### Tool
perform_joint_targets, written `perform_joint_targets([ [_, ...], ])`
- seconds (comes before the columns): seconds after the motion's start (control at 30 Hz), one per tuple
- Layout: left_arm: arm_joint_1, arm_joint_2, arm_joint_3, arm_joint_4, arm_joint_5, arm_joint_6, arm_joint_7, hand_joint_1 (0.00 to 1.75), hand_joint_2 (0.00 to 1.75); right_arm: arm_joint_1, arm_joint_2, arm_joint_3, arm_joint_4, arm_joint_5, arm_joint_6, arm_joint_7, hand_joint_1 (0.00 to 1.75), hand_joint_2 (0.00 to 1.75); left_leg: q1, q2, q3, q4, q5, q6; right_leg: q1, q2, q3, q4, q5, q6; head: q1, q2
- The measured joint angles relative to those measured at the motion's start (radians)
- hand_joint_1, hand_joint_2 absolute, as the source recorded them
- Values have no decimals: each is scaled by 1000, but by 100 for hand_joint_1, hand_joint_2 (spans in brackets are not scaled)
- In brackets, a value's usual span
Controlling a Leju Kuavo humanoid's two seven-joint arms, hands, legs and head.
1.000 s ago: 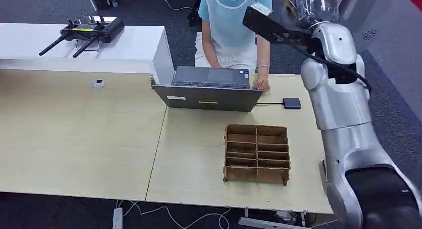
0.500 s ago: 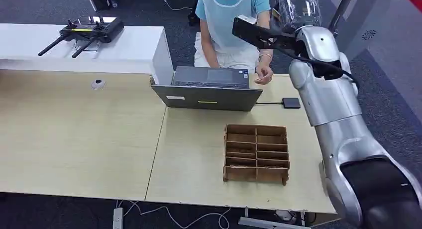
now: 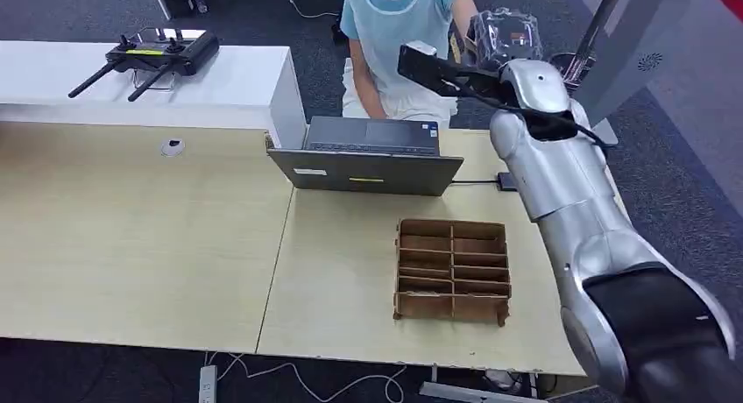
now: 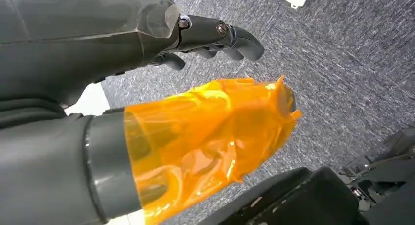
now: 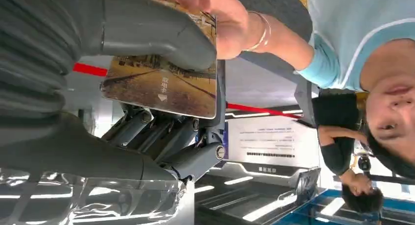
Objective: Pass the card to the sensor for recognition and then transmit it.
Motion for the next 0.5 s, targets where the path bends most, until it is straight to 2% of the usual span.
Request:
perform_joint_targets([
  [0.13, 0, 0, 0, 0, -17, 0, 4, 0, 0, 0, 0, 0, 12, 8, -3, 7, 175, 175, 0, 0, 0, 0, 0, 0, 0, 0, 0, 0, 0, 0, 0, 0],
  [0.17, 0, 0, 0, 0, -28, -1, 11, 0, 0, 0, 0, 0, 13, 11, -5, 7, 145, 175, 0, 0, 0, 0, 0, 0, 0, 0, 0, 0, 0, 0, 0, 0],
  [0.23, 0, 0, 0, 0, -52, -2, 19, 0, 0, 0, 0, 0, 12, 21, -11, 8, 10, 175, 0, 0, 0, 0, 0, 0, 0, 0, 0, 0, 0, 0, 0, 0],
  [0.33, 0, -1, 0, 0, -63, 0, 21, 0, 0, 0, 0, -2, 12, 35, -12, 15, 9, 175, 0, 0, 0, 0, 0, 0, 0, 0, -1, 0, 0, 0, 0, 0],
  [0.37, 0, -1, 0, 0, -66, 0, 22, 0, 0, 0, 0, -2, 12, 37, -12, 16, 0, 175, 0, 0, 0, 0, 0, 0, 0, 0, -1, 0, 0, 0, 0, 0],
  [0.5, 0, -1, 0, 0, -68, 0, 22, 0, 0, 2, 0, -6, 12, 48, -15, 18, 0, 175, 0, 0, 0, 0, 0, 0, 0, 0, -1, 0, 0, 0, 0, 0],
])
